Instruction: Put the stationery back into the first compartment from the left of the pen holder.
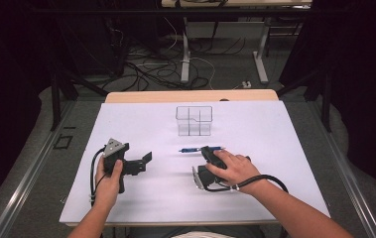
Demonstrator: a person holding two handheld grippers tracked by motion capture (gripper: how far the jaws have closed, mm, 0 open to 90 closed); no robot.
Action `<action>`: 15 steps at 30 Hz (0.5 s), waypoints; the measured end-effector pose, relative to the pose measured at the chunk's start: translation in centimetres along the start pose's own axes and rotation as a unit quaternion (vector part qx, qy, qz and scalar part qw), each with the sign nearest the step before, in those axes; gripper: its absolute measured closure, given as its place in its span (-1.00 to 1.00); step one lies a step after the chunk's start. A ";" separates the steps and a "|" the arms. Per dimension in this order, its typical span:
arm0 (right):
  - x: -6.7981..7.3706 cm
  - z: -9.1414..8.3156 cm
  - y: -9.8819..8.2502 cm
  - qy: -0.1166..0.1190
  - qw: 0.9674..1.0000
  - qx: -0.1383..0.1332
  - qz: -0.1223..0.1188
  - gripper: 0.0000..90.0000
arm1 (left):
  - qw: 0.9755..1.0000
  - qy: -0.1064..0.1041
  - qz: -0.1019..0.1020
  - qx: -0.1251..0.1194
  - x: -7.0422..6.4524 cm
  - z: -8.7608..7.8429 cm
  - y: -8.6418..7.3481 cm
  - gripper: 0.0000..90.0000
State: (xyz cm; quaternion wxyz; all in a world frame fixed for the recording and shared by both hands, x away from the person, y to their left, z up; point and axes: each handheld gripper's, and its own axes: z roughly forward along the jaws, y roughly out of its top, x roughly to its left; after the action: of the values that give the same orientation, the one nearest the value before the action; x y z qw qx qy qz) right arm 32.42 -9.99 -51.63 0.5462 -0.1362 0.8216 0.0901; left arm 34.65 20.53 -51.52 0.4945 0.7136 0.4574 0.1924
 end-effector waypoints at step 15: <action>0.4 -0.3 -0.9 -0.033 0.989 0.000 -0.143 0.76 | 0.998 -0.041 0.005 0.043 -0.7 0.9 0.4 -0.99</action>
State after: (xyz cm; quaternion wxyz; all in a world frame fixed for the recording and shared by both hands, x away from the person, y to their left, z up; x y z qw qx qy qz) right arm 32.26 -10.95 -51.89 0.5800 -0.2494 0.7754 0.0154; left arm 35.15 19.45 -51.49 0.4805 0.7439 0.4413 0.1452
